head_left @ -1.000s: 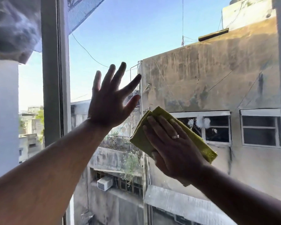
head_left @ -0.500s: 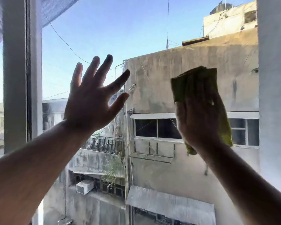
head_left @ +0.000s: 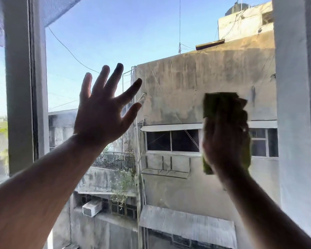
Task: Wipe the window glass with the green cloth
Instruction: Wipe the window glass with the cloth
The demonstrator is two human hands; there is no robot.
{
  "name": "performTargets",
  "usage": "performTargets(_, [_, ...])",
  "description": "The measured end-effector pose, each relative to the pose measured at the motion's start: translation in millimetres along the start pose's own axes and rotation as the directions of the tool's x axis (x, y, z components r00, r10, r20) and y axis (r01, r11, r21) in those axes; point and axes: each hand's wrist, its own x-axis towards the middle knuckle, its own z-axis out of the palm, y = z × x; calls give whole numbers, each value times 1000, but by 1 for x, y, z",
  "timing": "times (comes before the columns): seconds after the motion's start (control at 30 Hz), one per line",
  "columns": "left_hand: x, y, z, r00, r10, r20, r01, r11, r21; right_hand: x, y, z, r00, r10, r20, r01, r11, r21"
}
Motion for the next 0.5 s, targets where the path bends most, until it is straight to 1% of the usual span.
performTargets(0.03, [0, 0, 1, 1000, 0, -3, 0, 1000, 4, -28, -21, 4, 986, -164, 7, 164, 985, 44])
performTargets(0.07, [-1, 0, 0, 1000, 1, -5, 0, 1000, 12, -58, -39, 7, 920, -388, 46, 383, 919, 96])
performTargets(0.1, [-1, -1, 0, 1000, -2, -6, 2, 1000, 16, -82, -50, 6, 780, -620, 86, 608, 783, 135])
performTargets(0.13, [-1, -1, -1, 1000, -7, -6, 7, 1000, 14, -87, -49, 3, 592, -797, 122, 781, 604, 157])
performTargets(0.17, [-1, -1, -3, 1000, -10, -3, 10, 1000, 12, -75, -42, -1, 437, -888, 141, 869, 457, 187])
performTargets(0.2, [-1, 0, -3, 1000, -9, 0, 9, 1000, 10, -55, -32, -3, 397, -906, 145, 890, 419, 182])
performTargets(0.23, [-1, 2, -2, 1000, -7, 4, 7, 1000, 12, -32, -23, -4, 492, -859, 140, 846, 510, 154])
performTargets(0.27, [-1, 2, -2, 1000, -8, 8, 8, 1000, 16, -7, -14, -4, 672, -731, 122, 722, 683, 114])
performTargets(0.3, [0, 2, -3, 1000, -11, 9, 11, 1000, 19, 18, -6, -6, 838, -537, 97, 534, 844, 57])
performTargets(0.33, [0, 1, -3, 1000, -15, 8, 15, 1000, 22, 33, -4, -6, 939, -339, 64, 339, 941, 12])
performTargets(0.37, [0, 0, -3, 1000, -15, 6, 15, 1000, 21, 34, -11, -4, 981, -190, 45, 190, 982, 14])
performTargets(0.4, [-1, 0, -3, 1000, -12, 2, 12, 1000, 15, 21, -25, -2, 991, -132, 33, 131, 991, 13])
performTargets(0.43, [-2, 0, -2, 1000, -11, -3, 11, 1000, 11, -3, -43, 3, 985, -173, 30, 172, 985, 23])
performTargets(0.47, [-2, 0, -2, 1000, -9, -8, 9, 1000, 13, -35, -62, 5, 947, -317, 50, 314, 947, 65])
performTargets(0.5, [-3, 0, -2, 1000, -8, -6, 8, 1000, 13, -71, -77, 6, 845, -526, 93, 513, 848, 132])
